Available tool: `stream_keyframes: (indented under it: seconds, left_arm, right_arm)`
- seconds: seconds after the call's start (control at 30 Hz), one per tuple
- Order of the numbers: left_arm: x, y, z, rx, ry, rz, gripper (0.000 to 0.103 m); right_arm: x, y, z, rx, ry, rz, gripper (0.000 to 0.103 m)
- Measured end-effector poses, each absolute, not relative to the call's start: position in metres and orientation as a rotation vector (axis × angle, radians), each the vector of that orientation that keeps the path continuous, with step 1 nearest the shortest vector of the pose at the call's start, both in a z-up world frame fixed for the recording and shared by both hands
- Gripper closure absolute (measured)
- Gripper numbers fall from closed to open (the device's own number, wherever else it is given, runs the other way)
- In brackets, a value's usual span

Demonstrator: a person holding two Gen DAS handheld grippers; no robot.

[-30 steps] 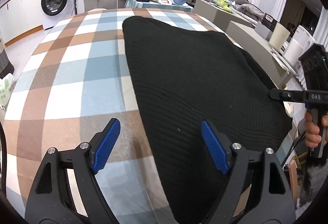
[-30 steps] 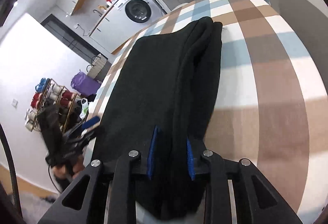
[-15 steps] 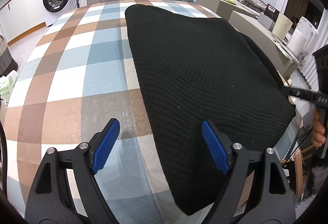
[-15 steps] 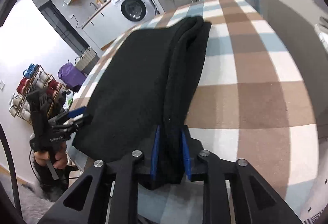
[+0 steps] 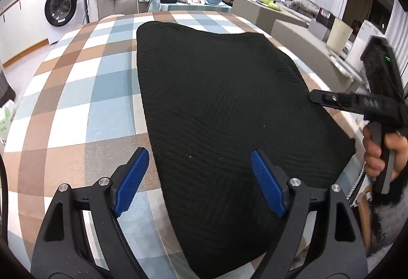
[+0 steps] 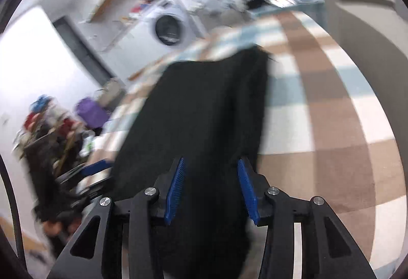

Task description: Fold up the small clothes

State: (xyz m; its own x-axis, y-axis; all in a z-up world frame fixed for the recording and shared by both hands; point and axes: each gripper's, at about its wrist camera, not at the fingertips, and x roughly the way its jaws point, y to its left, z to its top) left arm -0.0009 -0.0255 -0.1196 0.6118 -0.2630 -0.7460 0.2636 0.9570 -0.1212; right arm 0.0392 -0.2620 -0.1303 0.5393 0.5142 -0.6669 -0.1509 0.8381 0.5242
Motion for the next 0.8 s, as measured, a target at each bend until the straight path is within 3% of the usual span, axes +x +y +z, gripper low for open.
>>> stream_keyframes:
  seconds: [0.1, 0.43, 0.5, 0.57, 0.67, 0.8]
  left_arm:
    - [-0.001, -0.020, -0.121, -0.008, 0.860, -0.298, 0.023]
    - [0.023, -0.014, -0.125, -0.055, 0.874, -0.278, 0.023]
    - [0.025, -0.015, -0.125, -0.049, 0.871, -0.276, 0.023]
    - [0.028, -0.016, -0.125, -0.043, 0.869, -0.270, 0.023]
    - [0.029, -0.015, -0.124, -0.039, 0.862, -0.265, 0.023]
    - [0.031, -0.015, -0.127, -0.039, 0.868, -0.264, 0.023]
  right_arm:
    - [0.038, -0.280, -0.139, 0.569, 0.940, 0.415, 0.059]
    - [0.067, -0.262, -0.111, 0.495, 0.839, 0.485, 0.059]
    - [0.084, -0.255, -0.117, 0.484, 0.873, 0.488, 0.068]
    - [0.099, -0.247, -0.125, 0.460, 0.920, 0.494, 0.092]
    - [0.089, -0.242, -0.103, 0.409, 0.796, 0.567, 0.095]
    - [0.093, -0.245, -0.107, 0.354, 0.852, 0.462, 0.095]
